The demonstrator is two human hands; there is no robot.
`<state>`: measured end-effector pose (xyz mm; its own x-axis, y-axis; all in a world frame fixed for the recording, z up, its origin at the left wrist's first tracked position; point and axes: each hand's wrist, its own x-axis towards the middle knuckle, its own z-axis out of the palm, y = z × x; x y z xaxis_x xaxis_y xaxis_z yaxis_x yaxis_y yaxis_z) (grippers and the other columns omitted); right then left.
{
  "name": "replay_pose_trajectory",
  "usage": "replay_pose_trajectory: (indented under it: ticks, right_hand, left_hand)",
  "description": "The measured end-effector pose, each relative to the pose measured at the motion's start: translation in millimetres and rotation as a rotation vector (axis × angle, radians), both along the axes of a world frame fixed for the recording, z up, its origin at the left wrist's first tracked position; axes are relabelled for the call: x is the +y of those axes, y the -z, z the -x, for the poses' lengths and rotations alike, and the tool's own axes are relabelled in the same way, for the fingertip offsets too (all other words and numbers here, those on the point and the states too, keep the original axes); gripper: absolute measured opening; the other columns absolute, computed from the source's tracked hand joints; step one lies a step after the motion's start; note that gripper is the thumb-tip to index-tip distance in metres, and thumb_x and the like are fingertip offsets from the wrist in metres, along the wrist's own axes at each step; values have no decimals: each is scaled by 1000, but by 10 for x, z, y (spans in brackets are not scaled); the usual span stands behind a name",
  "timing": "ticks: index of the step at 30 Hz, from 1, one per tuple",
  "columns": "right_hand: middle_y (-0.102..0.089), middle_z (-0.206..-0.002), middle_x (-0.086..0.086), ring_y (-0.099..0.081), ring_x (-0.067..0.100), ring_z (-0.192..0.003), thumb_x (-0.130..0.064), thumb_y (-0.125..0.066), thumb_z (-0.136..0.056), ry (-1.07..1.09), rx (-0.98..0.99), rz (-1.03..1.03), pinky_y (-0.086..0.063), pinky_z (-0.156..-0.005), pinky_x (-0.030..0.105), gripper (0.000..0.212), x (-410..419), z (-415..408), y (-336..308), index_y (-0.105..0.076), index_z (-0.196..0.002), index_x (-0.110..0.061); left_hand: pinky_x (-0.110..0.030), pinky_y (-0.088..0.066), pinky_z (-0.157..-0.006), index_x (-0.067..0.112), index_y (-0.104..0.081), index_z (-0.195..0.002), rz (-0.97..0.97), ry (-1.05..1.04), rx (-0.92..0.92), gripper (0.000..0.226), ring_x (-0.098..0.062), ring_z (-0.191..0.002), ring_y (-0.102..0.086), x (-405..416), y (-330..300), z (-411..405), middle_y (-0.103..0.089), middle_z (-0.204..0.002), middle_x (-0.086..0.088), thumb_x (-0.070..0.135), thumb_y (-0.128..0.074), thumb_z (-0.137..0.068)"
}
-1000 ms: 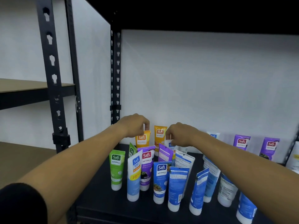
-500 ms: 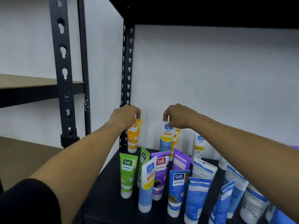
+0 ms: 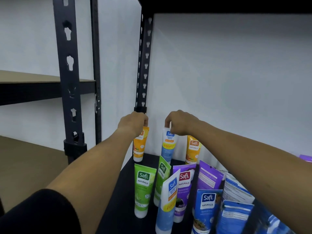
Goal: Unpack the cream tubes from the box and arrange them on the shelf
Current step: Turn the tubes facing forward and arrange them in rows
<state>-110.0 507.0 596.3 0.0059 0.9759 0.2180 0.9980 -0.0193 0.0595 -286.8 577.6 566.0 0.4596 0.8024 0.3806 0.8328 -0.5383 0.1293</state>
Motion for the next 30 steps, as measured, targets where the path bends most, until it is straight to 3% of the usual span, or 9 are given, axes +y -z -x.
replay_pose_trajectory:
  ticks: [7, 14, 17, 20, 22, 26, 30]
  right_hand:
    - [-63, -121, 3, -61, 20, -102, -11, -71, -86, 5, 8, 15, -54, -81, 33, 30, 116, 6, 115, -68, -115, -20]
    - [-62, -122, 2, -60, 19, -102, -12, -70, -87, 6, 6, 44, -52, -78, 31, 30, 178, 15, 217, -67, -115, -21]
    - [-62, -122, 2, -61, 19, -102, -12, -70, -87, 8, 9, 40, -53, -81, 30, 29, 190, 21, 241, -66, -115, -21]
    - [-61, -122, 2, -60, 18, -102, -14, -71, -87, 2, 4, 41, -51, -79, 28, 30, 195, 21, 238, -66, -116, -20]
    - [-61, -122, 2, -60, 18, -102, -14, -72, -87, 0, 5, 42, -52, -80, 28, 31, 198, 11, 236, -65, -116, -20]
    - [-60, -122, 2, -60, 18, -101, -15, -72, -87, -11, 2, 39, -52, -79, 28, 31, 200, 18, 239, -65, -116, -22]
    - [-61, -119, 1, -60, 16, -98, -18, -72, -87, -29, -5, 42, -53, -81, 29, 31, 178, -7, 251, -64, -116, -23]
  left_hand:
    - [-27, -44, -67, 22, -58, -94, 27, -3, -26, 21, -21, -89, -61, 56, 147, -2, -61, -103, -5, 1, -54, -92]
    - [-30, -51, -75, 21, -61, -108, 27, -14, -105, 25, -20, -91, -58, 90, 289, 2, -62, -109, -5, 3, -52, -93]
    - [-35, -51, -85, 23, -58, -122, -62, 8, -308, 31, -21, -106, -55, 75, 489, 16, -57, -125, -4, 10, -55, -94]
    - [-39, -48, -98, 27, -49, -138, -120, -3, -737, 44, -20, -124, -49, -28, 743, 74, -48, -142, 0, 17, -60, -96]
    - [-37, -47, -100, 34, -42, -142, -51, -11, -924, 51, -17, -127, -48, -90, 905, 99, -46, -143, 3, 24, -61, -96]
    - [-41, -49, -97, 42, -29, -146, 162, 7, -1000, 70, -16, -122, -50, -140, 1169, 109, -44, -143, 4, 28, -69, -91]
    - [-31, -44, -85, 45, -18, -149, 237, 49, -948, 86, -5, -102, -46, -155, 1403, 99, -41, -144, 5, 28, -74, -86]
